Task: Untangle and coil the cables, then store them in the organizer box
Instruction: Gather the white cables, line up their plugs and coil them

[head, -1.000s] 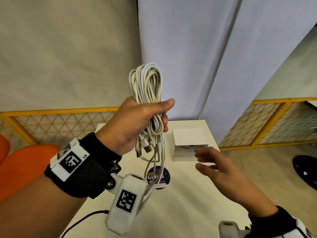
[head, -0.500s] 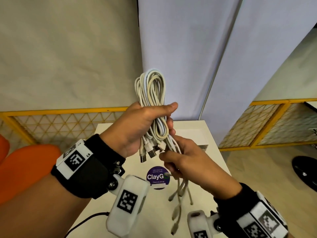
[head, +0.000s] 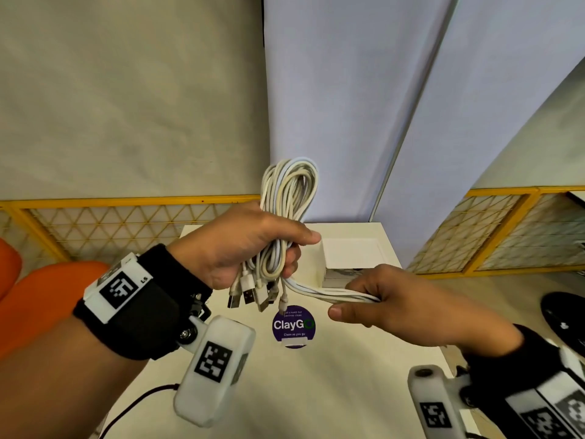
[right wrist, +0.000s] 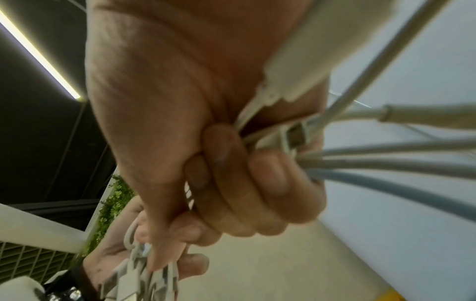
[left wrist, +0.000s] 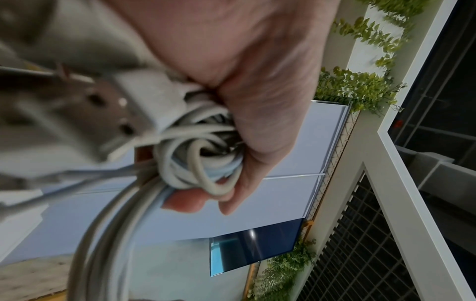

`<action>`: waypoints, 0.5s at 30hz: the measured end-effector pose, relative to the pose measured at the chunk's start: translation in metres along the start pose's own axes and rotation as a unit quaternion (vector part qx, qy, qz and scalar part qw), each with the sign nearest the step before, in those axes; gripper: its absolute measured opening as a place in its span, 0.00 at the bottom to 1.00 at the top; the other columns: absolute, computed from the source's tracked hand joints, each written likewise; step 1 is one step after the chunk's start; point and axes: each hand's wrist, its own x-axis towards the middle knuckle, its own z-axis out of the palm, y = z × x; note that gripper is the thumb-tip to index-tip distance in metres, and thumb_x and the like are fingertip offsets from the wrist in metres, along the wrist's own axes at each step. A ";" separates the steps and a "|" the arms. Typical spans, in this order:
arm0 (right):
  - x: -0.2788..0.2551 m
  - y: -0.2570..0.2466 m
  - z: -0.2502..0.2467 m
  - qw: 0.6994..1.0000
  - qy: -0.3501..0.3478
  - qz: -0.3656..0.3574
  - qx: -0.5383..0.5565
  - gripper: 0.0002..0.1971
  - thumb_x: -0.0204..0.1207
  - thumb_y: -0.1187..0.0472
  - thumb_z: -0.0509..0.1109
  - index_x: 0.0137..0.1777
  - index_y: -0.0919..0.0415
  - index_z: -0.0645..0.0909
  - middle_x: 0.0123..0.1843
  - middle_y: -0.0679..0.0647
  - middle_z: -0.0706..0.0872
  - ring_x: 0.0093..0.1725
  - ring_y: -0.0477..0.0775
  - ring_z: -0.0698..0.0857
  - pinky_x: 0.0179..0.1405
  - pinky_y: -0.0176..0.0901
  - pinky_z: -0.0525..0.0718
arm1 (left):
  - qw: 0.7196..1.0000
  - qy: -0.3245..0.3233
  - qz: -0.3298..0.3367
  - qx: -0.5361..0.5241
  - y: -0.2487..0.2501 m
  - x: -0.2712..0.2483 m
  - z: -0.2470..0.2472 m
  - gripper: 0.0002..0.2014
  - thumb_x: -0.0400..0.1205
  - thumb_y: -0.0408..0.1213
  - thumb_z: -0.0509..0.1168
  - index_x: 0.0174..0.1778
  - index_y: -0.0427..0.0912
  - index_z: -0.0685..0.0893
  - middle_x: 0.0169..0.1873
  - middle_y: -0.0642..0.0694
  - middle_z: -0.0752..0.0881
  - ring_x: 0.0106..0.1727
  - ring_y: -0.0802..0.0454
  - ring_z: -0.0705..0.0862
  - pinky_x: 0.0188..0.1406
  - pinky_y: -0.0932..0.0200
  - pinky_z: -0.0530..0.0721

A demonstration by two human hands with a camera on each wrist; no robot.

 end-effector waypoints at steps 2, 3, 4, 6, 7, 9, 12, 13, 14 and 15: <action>-0.002 0.001 -0.005 1.000 -0.013 -0.001 -0.029 0.30 0.75 0.34 0.69 0.33 0.64 0.73 0.27 0.53 0.69 0.26 0.46 0.69 0.27 0.41 0.71 | 1.000 -0.007 -0.002 0.025 0.000 -0.001 0.000 0.09 0.74 0.29 0.76 0.41 0.33 0.81 0.21 0.39 0.77 0.23 0.45 0.74 0.24 0.59 0.76; -0.003 0.000 -0.007 0.999 -0.018 -0.001 -0.041 0.30 0.75 0.34 0.69 0.34 0.65 0.72 0.27 0.51 0.70 0.27 0.46 0.69 0.28 0.42 0.71 | 0.999 -0.011 -0.005 0.039 -0.001 -0.001 0.001 0.09 0.74 0.29 0.76 0.43 0.32 0.82 0.20 0.40 0.77 0.22 0.46 0.74 0.23 0.59 0.76; -0.005 -0.001 -0.010 0.998 -0.024 -0.003 -0.054 0.30 0.76 0.36 0.69 0.34 0.65 0.71 0.27 0.48 0.69 0.27 0.45 0.68 0.28 0.40 0.70 | 0.998 -0.018 -0.007 0.053 -0.001 -0.002 0.003 0.08 0.74 0.30 0.76 0.43 0.31 0.84 0.20 0.40 0.77 0.21 0.46 0.74 0.23 0.60 0.76; -0.008 -0.005 -0.016 0.996 -0.034 -0.003 -0.081 0.29 0.77 0.37 0.69 0.32 0.64 0.70 0.25 0.45 0.68 0.26 0.44 0.66 0.27 0.37 0.65 | 0.996 -0.034 -0.011 0.085 -0.002 -0.003 0.006 0.07 0.74 0.31 0.77 0.43 0.33 0.87 0.21 0.38 0.79 0.20 0.47 0.75 0.22 0.61 0.76; -0.009 -0.007 -0.020 0.995 -0.038 -0.002 -0.097 0.29 0.77 0.38 0.70 0.32 0.63 0.70 0.25 0.46 0.67 0.26 0.45 0.65 0.27 0.37 0.64 | 0.994 -0.043 -0.013 0.104 -0.003 -0.004 0.007 0.08 0.73 0.32 0.78 0.43 0.33 0.88 0.24 0.36 0.80 0.21 0.47 0.75 0.22 0.61 0.76; -0.009 -0.011 -0.026 0.991 -0.047 0.000 -0.127 0.28 0.76 0.36 0.70 0.33 0.63 0.72 0.26 0.48 0.68 0.26 0.45 0.66 0.27 0.36 0.65 | 0.987 -0.066 -0.021 0.143 -0.005 -0.004 0.010 0.11 0.72 0.36 0.80 0.44 0.34 0.90 0.32 0.31 0.81 0.22 0.47 0.76 0.23 0.61 0.76; -0.009 -0.017 -0.037 0.985 -0.057 0.000 -0.161 0.28 0.75 0.34 0.69 0.35 0.62 0.76 0.27 0.50 0.71 0.26 0.45 0.68 0.27 0.37 0.67 | 0.978 -0.091 -0.028 0.186 -0.008 -0.004 0.015 0.13 0.72 0.36 0.81 0.47 0.33 0.89 0.30 0.38 0.83 0.21 0.51 0.77 0.22 0.65 0.76; -0.010 -0.019 -0.040 0.983 -0.062 -0.003 -0.172 0.28 0.75 0.34 0.69 0.36 0.62 0.77 0.28 0.51 0.71 0.27 0.45 0.68 0.28 0.37 0.67 | 0.974 -0.097 -0.030 0.203 -0.009 -0.004 0.017 0.13 0.72 0.36 0.81 0.47 0.33 0.89 0.26 0.44 0.84 0.21 0.54 0.77 0.22 0.66 0.75; -0.010 -0.022 -0.043 0.981 -0.067 -0.005 -0.181 0.27 0.75 0.34 0.69 0.36 0.61 0.77 0.28 0.51 0.72 0.27 0.45 0.69 0.28 0.37 0.68 | 0.969 -0.103 -0.031 0.221 -0.010 -0.004 0.019 0.13 0.72 0.37 0.81 0.46 0.34 0.89 0.23 0.50 0.84 0.20 0.57 0.77 0.22 0.68 0.74; -0.010 -0.024 -0.045 0.980 -0.072 -0.006 -0.187 0.26 0.75 0.34 0.68 0.37 0.60 0.79 0.29 0.50 0.73 0.28 0.44 0.70 0.28 0.36 0.69 | 0.964 -0.108 -0.034 0.239 -0.011 -0.003 0.021 0.12 0.72 0.39 0.81 0.43 0.35 0.88 0.22 0.53 0.83 0.20 0.59 0.77 0.22 0.70 0.74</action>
